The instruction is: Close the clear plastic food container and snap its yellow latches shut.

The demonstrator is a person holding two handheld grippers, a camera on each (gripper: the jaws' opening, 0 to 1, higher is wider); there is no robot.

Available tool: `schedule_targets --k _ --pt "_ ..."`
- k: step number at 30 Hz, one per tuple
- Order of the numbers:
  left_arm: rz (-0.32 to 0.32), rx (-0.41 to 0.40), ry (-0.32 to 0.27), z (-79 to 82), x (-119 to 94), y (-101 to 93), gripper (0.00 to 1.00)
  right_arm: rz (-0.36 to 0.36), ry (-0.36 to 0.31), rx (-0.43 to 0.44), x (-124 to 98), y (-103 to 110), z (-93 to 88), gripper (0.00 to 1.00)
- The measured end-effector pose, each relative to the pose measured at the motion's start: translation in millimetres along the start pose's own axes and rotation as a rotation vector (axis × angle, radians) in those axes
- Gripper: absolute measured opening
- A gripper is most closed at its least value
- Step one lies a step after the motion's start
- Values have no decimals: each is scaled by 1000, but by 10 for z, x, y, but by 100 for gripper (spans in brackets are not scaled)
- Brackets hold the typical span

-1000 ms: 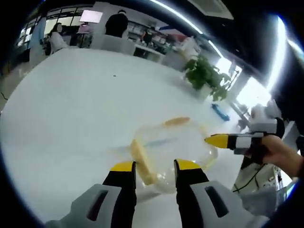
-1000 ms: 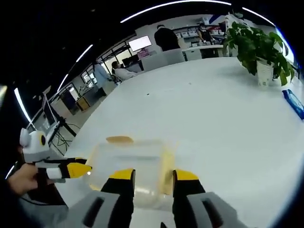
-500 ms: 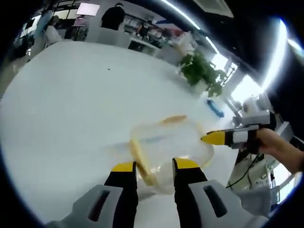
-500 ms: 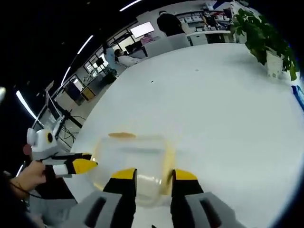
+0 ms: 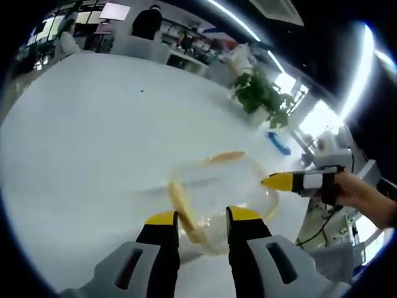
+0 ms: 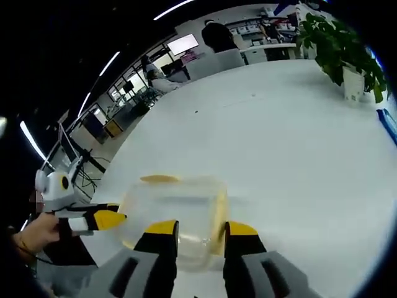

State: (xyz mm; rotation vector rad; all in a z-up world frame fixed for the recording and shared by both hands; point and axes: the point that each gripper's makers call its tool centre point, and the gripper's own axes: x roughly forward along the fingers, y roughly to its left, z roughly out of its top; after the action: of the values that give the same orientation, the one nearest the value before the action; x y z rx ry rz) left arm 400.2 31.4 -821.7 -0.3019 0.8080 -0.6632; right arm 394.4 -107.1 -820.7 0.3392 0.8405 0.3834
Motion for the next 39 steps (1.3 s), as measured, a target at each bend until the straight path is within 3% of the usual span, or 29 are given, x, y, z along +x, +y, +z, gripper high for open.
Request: schedule_targets --k 7,37,39 --pt "17 21 -3 -8 -32 -12 27 -12 -19 3 -18 39 -46 26" --pt "56 10 -42 -36 -379 360 28 -5 -36 -20 165 490 -190 27" --pt "72 51 -64 -5 -392 366 29 -3 -40 -21 166 496 -186 28"
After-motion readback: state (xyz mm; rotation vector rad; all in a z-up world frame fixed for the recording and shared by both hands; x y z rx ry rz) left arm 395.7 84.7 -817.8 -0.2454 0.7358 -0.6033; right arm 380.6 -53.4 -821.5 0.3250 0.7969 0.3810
